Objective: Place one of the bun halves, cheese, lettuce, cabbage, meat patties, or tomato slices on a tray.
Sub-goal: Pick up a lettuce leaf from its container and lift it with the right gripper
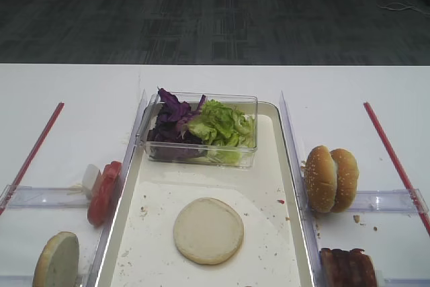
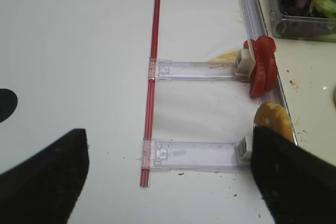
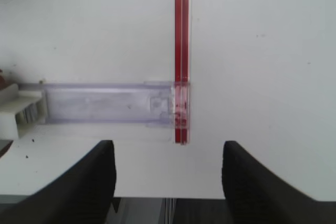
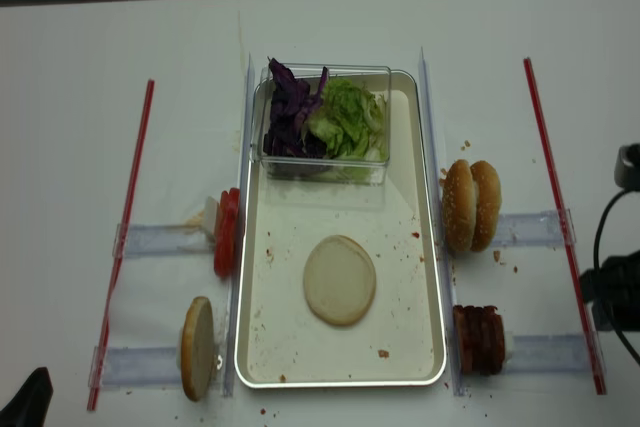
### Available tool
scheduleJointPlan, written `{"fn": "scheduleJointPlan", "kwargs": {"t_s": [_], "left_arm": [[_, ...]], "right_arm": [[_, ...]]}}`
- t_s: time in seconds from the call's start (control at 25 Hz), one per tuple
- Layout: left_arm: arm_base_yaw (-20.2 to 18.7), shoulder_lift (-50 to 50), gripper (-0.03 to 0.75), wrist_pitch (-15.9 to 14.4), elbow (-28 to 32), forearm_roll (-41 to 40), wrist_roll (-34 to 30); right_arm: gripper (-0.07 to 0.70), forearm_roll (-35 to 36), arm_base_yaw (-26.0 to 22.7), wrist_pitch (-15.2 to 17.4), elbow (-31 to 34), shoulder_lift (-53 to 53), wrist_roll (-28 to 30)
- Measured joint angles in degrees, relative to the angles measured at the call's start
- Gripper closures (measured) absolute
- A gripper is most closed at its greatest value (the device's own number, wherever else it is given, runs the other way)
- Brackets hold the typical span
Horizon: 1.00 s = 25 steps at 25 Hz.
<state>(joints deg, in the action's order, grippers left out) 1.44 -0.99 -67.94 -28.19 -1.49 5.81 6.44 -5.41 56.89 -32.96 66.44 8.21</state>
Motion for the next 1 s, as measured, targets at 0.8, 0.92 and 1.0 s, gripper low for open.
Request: {"fn": "scheduleJointPlan", "kwargs": {"t_s": [0.8,0.92,1.0], "left_arm": [[0.0,0.0,0.102,0.13,0.0,0.0,0.0],[0.0,0.0,0.102,0.13,0.0,0.0,0.0],[0.0,0.0,0.102,0.13,0.0,0.0,0.0]], "right_arm": [[0.15,-0.48,0.0,2.12,-42.22,38.99,1.16],[0.15,-0.59,0.0,3.79,-49.07,43.94,1.16],[0.15,-0.59,0.0,5.1,-52.83,46.87,1.05]]}}
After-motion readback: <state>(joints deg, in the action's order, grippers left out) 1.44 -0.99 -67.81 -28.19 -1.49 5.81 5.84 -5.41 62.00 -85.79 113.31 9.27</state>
